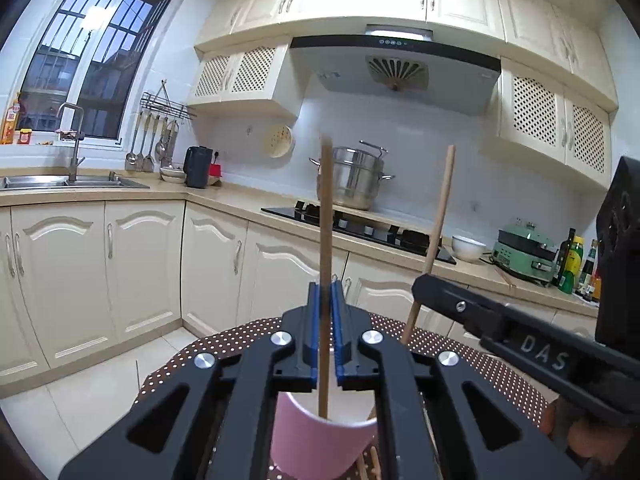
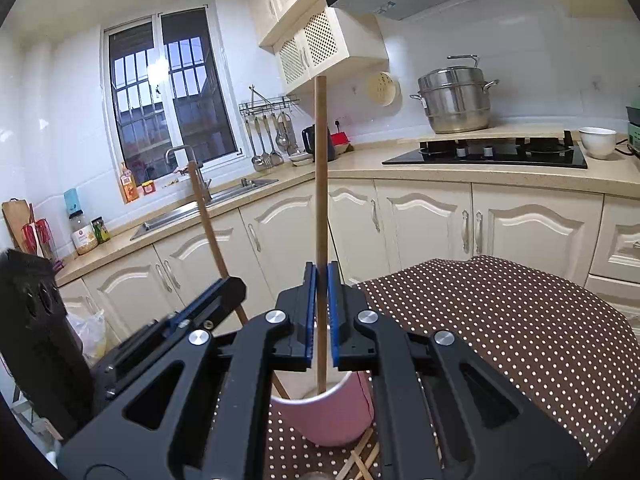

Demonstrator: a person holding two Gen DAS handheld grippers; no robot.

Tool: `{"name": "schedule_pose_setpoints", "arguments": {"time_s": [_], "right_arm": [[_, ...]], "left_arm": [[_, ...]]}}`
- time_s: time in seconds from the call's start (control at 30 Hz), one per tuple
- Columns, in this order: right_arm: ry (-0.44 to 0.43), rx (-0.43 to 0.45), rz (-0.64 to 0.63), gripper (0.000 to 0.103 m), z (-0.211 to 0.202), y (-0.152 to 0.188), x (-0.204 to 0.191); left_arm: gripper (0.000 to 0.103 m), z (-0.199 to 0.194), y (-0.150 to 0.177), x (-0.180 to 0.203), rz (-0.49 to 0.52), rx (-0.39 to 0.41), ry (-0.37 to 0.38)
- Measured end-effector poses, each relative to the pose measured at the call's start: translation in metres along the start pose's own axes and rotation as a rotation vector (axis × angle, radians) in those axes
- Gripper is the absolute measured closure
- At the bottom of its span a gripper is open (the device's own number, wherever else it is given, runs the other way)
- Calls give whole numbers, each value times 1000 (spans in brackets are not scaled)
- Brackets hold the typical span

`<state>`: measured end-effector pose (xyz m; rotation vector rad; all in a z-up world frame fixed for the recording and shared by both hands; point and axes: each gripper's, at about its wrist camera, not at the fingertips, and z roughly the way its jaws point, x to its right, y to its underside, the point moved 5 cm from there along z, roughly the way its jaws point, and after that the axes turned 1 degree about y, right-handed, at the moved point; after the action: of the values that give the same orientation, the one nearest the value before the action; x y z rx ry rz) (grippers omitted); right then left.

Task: Organize utensils
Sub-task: 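Lift the chopstick with the right gripper and lower it into the pink cup, then open the right gripper to release the chopstick and withdraw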

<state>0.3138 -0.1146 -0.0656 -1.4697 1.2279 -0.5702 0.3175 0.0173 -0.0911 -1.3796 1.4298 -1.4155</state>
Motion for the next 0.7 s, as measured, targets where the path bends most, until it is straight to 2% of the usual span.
{"name": "schedule_pose_setpoints", "arguments": {"time_s": [0.07,0.13,0.5,0.7], "right_arm": [[5,-5,4,97,-1,3,0],[7,-6,3,96,-3,4,-1],[24,-47,-6,96,-7,21,-5],[35,-73,-2,96,-7,31,-7]], "left_arm": [[95,-3,1,2,15,-8,-4],[74,-7,1,3,35,-16,-8],[56,-30,-1,-12,7,-68,-77],[52,-38,-1,-19,-4,-105,-115]]}}
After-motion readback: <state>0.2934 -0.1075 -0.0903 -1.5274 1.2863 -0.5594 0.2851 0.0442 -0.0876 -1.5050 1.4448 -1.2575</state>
